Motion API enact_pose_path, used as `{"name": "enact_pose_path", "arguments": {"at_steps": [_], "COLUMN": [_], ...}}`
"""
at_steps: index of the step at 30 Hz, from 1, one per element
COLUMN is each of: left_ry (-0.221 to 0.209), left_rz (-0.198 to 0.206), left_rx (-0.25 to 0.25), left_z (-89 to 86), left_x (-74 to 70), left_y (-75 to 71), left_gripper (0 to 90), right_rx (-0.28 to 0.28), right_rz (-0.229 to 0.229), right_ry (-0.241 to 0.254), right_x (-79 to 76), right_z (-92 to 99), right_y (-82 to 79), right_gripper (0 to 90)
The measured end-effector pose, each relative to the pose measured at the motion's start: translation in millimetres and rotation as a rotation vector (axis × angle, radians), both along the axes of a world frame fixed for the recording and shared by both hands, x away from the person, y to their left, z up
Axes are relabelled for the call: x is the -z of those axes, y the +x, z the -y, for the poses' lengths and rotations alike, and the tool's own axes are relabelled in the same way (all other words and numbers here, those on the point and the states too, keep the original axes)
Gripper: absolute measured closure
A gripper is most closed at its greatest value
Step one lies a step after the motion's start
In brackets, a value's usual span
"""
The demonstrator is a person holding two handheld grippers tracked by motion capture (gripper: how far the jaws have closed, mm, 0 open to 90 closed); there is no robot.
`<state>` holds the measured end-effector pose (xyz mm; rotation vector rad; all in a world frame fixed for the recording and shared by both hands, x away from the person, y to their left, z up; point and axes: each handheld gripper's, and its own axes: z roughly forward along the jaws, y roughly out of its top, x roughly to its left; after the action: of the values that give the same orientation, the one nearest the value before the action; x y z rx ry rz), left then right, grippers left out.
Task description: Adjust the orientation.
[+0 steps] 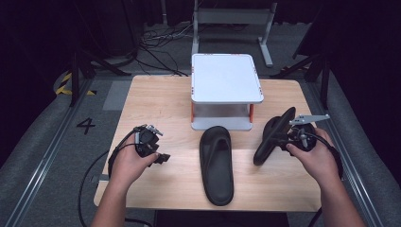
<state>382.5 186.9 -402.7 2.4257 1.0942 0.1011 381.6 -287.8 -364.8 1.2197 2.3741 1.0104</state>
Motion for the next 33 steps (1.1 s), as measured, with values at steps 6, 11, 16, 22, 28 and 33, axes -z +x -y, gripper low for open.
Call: {"name": "enact_pose_path", "arguments": {"at_steps": [6, 11, 16, 22, 28, 33], "left_ry": [-0.005, -0.008, -0.01, -0.021, -0.022, -0.028], "left_rz": [-0.004, -0.002, 0.0, 0.008, 0.008, -0.004], "left_rx": [-0.036, -0.053, -0.056, -0.026, -0.006, 0.016], "left_z": [-14.2, -20.1, -21.1, -8.5, 3.2, 12.6], "left_x": [2.7, 2.4, 2.4, 2.4, 3.2, 3.6], "left_y": [-12.5, -17.2, -14.6, -3.1, 9.8, 18.9], "left_gripper": [37.5, 37.8, 37.8, 39.0, 39.1, 39.2], "right_rx": [-0.085, -0.096, -0.072, -0.035, 0.012, 0.05], "right_rz": [0.032, 0.047, 0.019, -0.004, -0.056, -0.097], "right_ry": [-0.017, -0.091, -0.113, -0.088, -0.103, -0.148], "right_x": [1.6, 7.1, 13.0, 9.9, 8.0, 12.5], "right_z": [-16.7, -25.0, -21.6, -7.3, 9.8, 19.9], "right_y": [15.1, 23.1, 24.5, 12.5, -5.8, -14.5], "right_gripper": [85.1, 86.6, 87.1, 87.9, 87.0, 85.9]}}
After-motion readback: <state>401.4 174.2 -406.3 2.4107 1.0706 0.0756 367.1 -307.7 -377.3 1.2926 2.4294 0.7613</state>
